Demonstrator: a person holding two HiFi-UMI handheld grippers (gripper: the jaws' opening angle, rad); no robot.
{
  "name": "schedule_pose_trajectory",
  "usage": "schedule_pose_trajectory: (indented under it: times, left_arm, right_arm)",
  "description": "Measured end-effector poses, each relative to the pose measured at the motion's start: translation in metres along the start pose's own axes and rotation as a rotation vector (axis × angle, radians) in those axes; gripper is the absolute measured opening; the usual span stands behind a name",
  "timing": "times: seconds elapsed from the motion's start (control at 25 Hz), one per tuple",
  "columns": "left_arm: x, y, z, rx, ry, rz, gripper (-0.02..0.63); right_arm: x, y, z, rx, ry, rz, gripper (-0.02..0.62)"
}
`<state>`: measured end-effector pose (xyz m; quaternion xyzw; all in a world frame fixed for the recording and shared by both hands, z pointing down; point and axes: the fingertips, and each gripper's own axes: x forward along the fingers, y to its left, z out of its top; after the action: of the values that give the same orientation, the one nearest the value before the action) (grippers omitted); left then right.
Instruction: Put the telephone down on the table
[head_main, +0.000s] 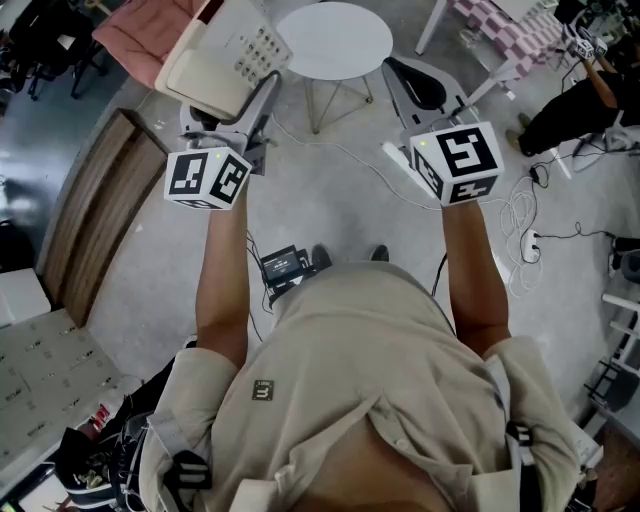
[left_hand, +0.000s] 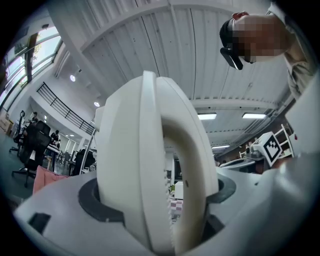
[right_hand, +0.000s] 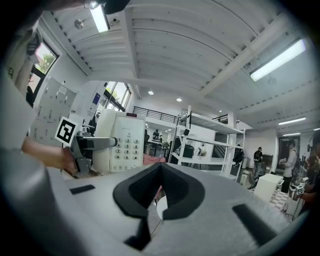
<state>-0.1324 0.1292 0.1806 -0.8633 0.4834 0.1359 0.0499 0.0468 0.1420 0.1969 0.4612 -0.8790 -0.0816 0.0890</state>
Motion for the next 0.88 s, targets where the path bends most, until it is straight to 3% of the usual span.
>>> schedule_pose_trajectory:
  times: [0.88]
  left_arm:
    - [-0.014,0.027,-0.013,-0.034,-0.008,-0.048,0.453]
  right_arm:
    - [0.015,0.025,-0.005,0.012,-0.012,-0.06,0.002]
